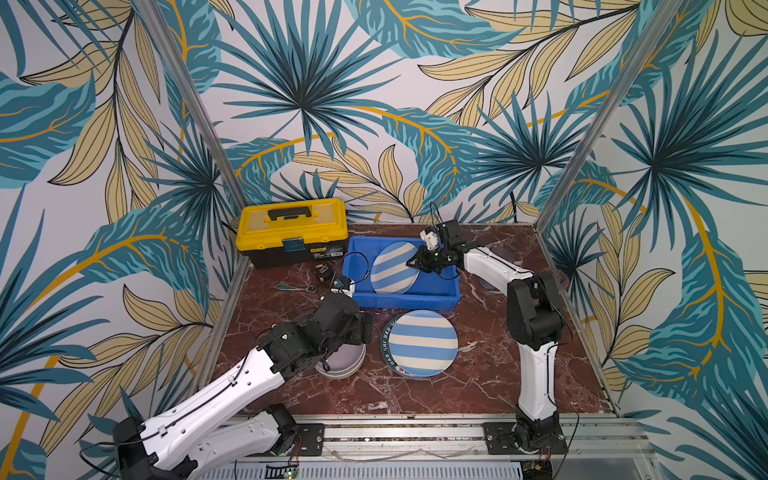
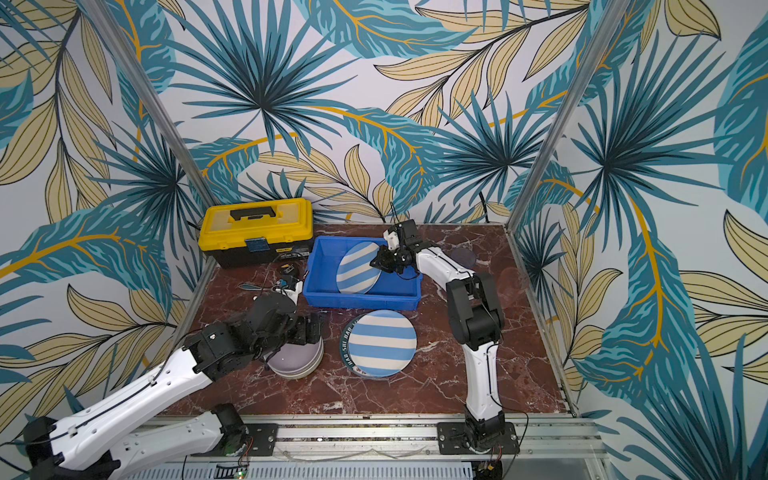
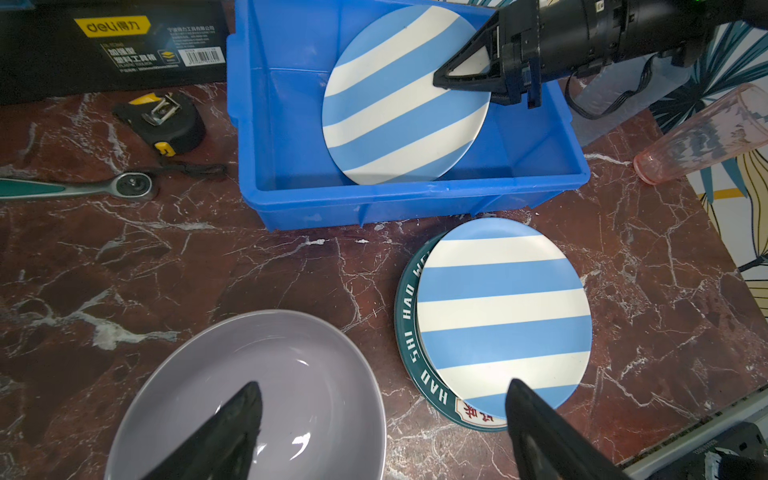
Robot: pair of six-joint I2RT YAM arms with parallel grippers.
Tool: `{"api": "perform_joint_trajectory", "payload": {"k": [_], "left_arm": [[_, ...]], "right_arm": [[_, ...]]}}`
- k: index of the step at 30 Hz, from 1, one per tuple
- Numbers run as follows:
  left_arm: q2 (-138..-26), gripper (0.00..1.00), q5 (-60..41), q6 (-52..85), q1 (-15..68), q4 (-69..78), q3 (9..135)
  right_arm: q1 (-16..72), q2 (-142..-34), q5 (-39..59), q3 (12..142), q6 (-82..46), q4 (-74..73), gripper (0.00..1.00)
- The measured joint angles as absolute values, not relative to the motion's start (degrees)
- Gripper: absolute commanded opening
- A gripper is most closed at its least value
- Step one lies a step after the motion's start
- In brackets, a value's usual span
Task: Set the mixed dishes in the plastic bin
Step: 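Lower the striped plate into the bin and open the right gripper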
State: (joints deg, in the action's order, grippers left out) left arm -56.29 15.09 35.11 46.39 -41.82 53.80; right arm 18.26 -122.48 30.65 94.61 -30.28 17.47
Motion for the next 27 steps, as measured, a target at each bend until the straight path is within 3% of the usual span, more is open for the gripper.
{"api": "perform_joint_trajectory", "payload": {"k": [11, 27], "left_arm": [[-57.9, 0.92, 15.1, 35.0, 46.4, -41.8, 53.8], [-57.8, 0.92, 15.1, 34.9, 46.4, -41.8, 53.8]], "right_arm": [[18.3, -121.5, 30.0, 89.1, -30.7, 15.9, 0.19], [18.3, -121.4, 21.3, 89.6, -27.2, 23.9, 0.37]]}}
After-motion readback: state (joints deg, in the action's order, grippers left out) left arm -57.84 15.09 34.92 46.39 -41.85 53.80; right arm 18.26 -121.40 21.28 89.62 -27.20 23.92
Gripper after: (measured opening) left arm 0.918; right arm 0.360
